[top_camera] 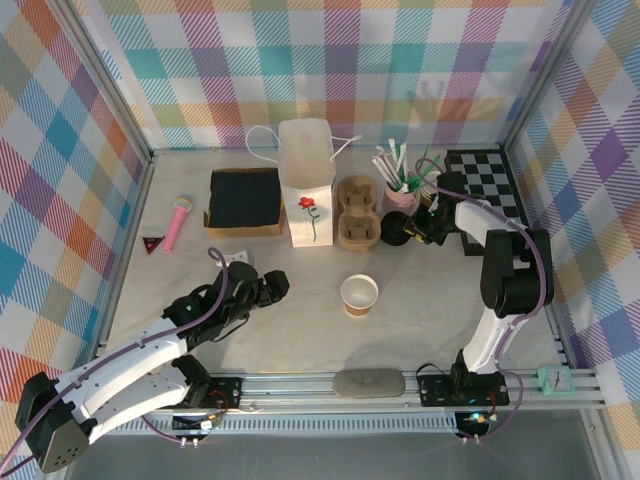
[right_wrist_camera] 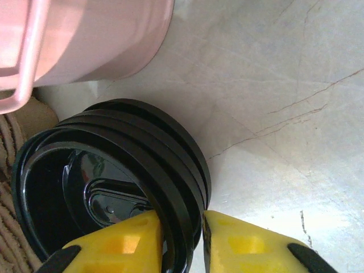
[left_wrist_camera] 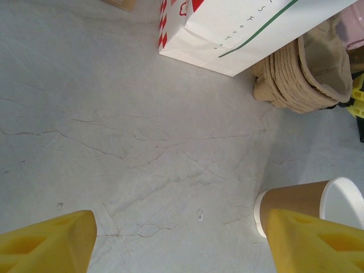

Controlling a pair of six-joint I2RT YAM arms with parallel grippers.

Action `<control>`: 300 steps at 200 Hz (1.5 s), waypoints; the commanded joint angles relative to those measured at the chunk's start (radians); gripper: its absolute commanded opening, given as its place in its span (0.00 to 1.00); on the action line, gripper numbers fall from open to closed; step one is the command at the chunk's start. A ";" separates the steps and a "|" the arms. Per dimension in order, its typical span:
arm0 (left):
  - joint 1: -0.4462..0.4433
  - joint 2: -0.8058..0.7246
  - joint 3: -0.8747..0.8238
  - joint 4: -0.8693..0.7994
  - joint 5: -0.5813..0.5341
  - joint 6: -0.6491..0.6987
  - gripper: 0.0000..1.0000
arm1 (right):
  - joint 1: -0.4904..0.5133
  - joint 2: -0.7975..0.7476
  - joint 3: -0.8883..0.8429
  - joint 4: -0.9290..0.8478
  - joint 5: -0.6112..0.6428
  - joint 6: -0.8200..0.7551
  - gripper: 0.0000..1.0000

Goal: Pack the takeout coffee

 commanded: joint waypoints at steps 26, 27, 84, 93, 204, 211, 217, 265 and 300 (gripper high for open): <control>-0.006 -0.033 0.018 -0.036 -0.032 0.011 0.78 | 0.017 -0.002 0.027 -0.004 -0.004 0.006 0.19; -0.006 -0.032 0.019 -0.037 -0.032 0.011 0.78 | 0.017 -0.002 0.026 -0.004 -0.004 0.005 0.19; -0.007 -0.040 0.034 -0.053 -0.032 0.020 0.78 | 0.038 -0.067 0.019 -0.044 0.033 -0.011 0.12; -0.008 -0.042 0.038 -0.059 -0.031 0.022 0.78 | 0.043 -0.087 0.016 -0.056 0.048 -0.017 0.12; -0.184 0.140 0.342 -0.038 -0.038 0.229 0.77 | 0.298 -0.482 -0.033 -0.333 0.471 -0.104 0.13; -0.184 0.165 0.359 -0.013 -0.014 0.237 0.77 | 0.326 -0.509 -0.034 -0.351 0.491 -0.101 0.13; -0.184 0.185 0.372 0.007 0.003 0.242 0.77 | 0.348 -0.532 -0.038 -0.361 0.500 -0.099 0.13; -0.184 0.324 0.456 0.167 0.123 0.222 0.75 | 0.491 -0.693 -0.064 -0.376 0.520 -0.089 0.13; -0.184 0.401 0.510 0.233 0.198 0.201 0.72 | 0.549 -0.730 -0.077 -0.366 0.514 -0.082 0.13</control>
